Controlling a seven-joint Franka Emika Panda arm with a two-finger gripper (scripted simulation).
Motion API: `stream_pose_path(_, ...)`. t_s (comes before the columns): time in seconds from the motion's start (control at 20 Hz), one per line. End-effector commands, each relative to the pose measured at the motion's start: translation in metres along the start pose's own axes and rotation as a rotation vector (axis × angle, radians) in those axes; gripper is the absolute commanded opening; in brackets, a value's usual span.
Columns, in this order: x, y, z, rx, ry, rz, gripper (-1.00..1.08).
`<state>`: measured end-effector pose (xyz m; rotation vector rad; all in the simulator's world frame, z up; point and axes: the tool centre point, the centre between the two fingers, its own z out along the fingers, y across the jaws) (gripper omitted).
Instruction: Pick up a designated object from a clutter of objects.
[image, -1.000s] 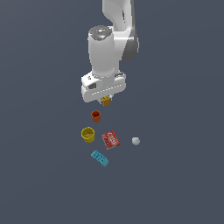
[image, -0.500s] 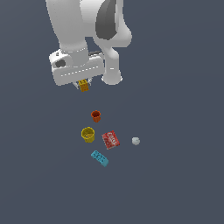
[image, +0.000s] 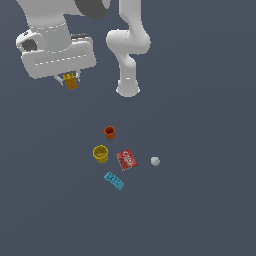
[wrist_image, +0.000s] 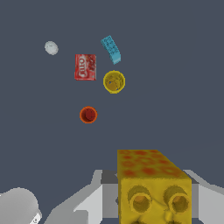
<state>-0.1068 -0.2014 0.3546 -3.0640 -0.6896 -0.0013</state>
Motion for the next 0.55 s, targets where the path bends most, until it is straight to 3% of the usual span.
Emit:
stream_pose_path(0.0,-0.006,0.011,-0.011,0.0,-0.001,-0.001,-1.0)
stream_pose_path(0.5,-0.011,0.026,-0.025,-0.001,-0.001,-0.002,-1.0)
